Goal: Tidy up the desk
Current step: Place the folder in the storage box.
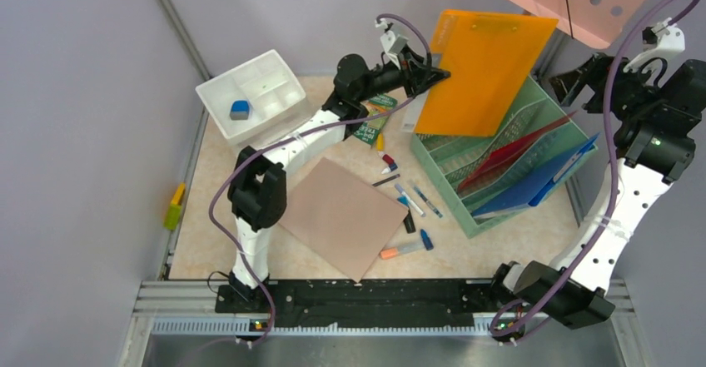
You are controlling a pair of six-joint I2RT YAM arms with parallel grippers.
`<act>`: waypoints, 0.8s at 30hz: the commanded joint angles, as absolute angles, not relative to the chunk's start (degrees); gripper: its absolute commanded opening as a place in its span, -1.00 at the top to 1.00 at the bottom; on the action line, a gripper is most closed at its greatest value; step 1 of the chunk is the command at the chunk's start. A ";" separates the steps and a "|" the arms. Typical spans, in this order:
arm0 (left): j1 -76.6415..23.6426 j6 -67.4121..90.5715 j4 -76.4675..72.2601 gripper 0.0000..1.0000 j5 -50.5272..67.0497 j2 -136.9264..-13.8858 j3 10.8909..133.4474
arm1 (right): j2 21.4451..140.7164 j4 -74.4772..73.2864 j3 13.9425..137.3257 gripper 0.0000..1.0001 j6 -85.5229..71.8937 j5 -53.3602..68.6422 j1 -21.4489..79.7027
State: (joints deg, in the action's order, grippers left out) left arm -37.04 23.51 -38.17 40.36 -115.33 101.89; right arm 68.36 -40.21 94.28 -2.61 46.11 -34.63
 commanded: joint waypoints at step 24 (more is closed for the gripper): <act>-43.70 19.16 -52.68 1.00 28.75 -123.22 102.72 | 66.51 -37.45 90.36 -0.97 -1.64 48.41 -37.04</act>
State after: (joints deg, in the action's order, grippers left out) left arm -42.63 20.36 -44.01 31.42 -122.56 101.97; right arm 67.55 -39.00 90.26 -2.59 47.97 -36.23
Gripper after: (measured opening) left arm 0.210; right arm 0.986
